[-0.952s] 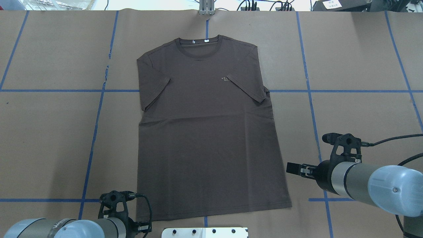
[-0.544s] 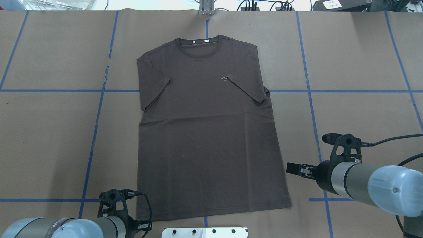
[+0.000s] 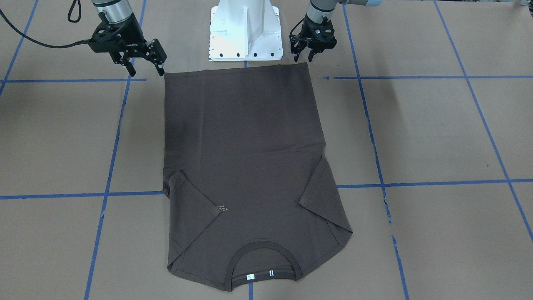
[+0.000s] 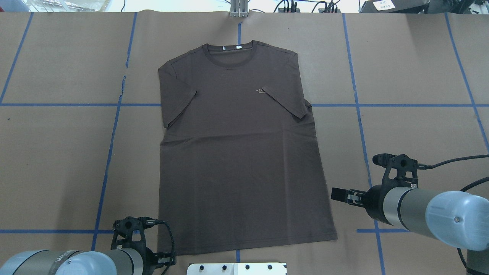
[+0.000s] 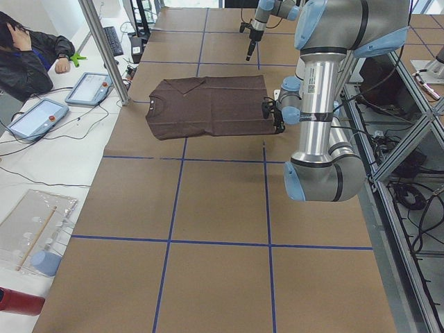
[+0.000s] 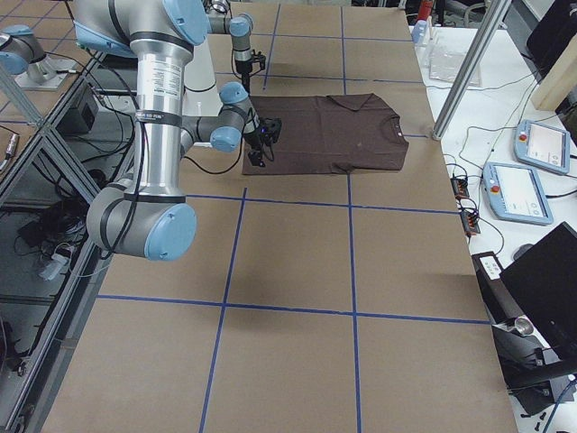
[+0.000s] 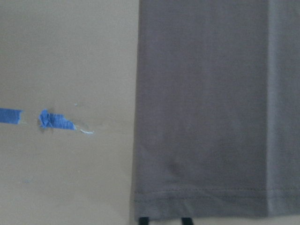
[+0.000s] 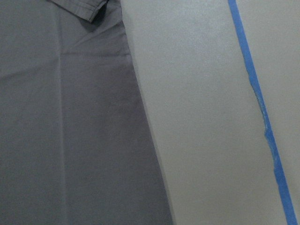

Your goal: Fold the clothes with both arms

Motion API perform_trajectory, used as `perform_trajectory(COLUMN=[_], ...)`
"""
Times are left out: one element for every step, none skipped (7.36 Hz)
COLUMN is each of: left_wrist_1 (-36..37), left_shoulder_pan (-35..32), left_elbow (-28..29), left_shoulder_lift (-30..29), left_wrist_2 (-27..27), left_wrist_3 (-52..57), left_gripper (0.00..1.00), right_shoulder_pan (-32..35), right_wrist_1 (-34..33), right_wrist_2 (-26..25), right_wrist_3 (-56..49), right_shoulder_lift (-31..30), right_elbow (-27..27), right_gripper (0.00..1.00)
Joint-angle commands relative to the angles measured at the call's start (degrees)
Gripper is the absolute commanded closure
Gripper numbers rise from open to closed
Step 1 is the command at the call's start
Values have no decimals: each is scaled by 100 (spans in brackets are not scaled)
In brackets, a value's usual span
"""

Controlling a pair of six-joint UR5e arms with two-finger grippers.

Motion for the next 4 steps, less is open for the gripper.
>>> perform_trajectory(left_wrist_1=[0, 0, 0, 0], left_shoulder_pan=[6, -3, -29, -81], left_elbow=[35, 35, 35, 53], left_shoulder_lift=[-8, -17, -26, -26], left_wrist_2=[8, 8, 8, 8], left_wrist_3=[2, -7, 2, 2], left_gripper=[48, 51, 51, 51], right_shoulder_pan=[0, 0, 0, 0], right_wrist_1=[0, 0, 0, 0], right_wrist_2=[0, 0, 0, 0], right_wrist_3=[0, 0, 0, 0], right_shoulder_lift=[0, 0, 0, 0], right_elbow=[0, 0, 0, 0], right_gripper=[2, 2, 2, 2])
